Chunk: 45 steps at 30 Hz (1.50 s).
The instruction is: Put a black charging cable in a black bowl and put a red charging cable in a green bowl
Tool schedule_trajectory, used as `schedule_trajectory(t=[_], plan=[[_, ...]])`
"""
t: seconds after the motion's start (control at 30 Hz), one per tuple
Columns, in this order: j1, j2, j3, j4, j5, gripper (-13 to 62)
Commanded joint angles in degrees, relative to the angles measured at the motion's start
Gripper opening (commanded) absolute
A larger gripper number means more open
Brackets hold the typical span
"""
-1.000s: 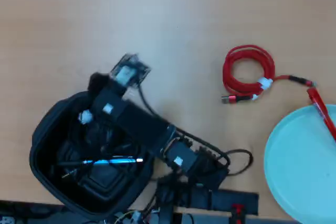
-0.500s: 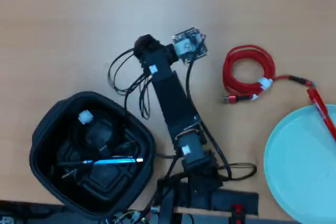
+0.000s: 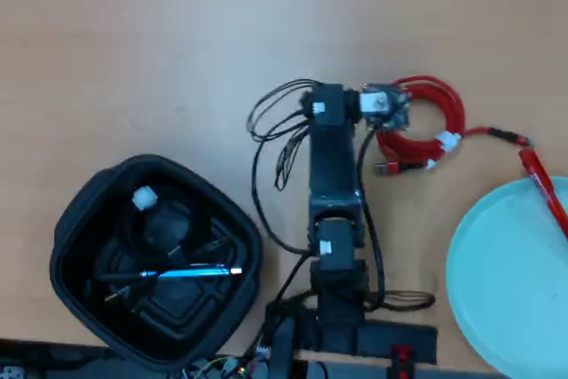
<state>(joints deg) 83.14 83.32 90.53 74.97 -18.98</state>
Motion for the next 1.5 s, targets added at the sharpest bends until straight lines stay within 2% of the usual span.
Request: schedule_trajectory(t=[0.0, 0.33, 0.57, 1.47], plan=[[4.31, 1.49, -1.41, -2.02, 6.94, 36.4], [20.57, 4.48, -0.26, 0.0, 22.32, 36.5], [22.32, 4.04, 3.08, -0.62, 32.61, 36.4], [20.21, -14.24, 2.55, -2.11, 31.99, 36.2]])
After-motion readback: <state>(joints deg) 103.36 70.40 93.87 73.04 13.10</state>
